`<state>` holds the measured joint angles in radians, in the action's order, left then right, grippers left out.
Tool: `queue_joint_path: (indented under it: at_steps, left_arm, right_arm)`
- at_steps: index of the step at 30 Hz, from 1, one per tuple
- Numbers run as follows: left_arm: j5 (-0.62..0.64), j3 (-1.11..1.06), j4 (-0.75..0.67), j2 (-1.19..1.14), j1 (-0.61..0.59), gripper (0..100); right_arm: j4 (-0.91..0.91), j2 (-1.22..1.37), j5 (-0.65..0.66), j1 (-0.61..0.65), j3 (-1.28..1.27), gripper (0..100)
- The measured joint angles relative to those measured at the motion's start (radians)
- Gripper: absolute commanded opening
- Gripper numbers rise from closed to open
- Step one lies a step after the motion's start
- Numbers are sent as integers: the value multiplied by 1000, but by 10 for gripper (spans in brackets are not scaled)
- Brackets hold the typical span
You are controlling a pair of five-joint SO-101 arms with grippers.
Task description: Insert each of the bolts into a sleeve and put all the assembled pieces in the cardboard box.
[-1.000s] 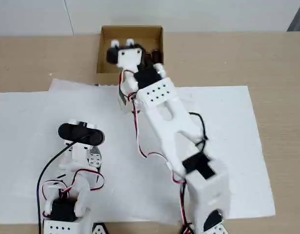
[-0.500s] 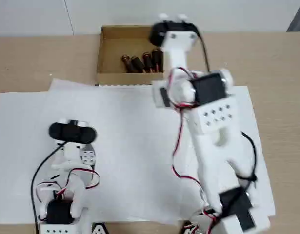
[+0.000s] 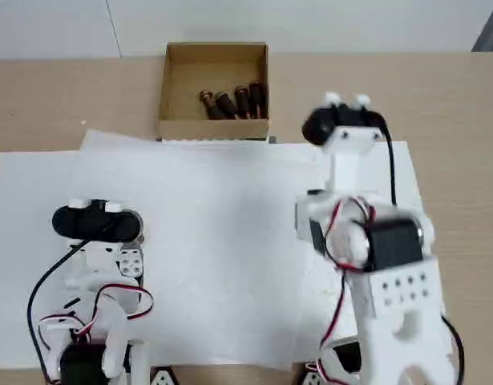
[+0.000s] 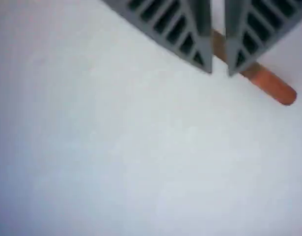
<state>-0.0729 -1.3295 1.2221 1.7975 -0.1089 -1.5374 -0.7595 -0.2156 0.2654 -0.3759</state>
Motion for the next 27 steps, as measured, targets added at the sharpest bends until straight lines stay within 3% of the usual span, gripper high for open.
queue_joint_path:
  at_steps: [5,13,20,27]
  left_arm:
    - [0,100,-8,-170,0,6]
    - [0,471,-17,-623,0,6]
    - [-15,804,120,-994,0,6]
    - [-183,1046,313,-1312,0,6]
  right_arm:
    - [58,-153,0,-57,-189,2]
    - [135,-265,0,-127,-382,2]
    - [153,-279,0,-198,-443,2]
    - [153,-279,0,-238,-445,2]
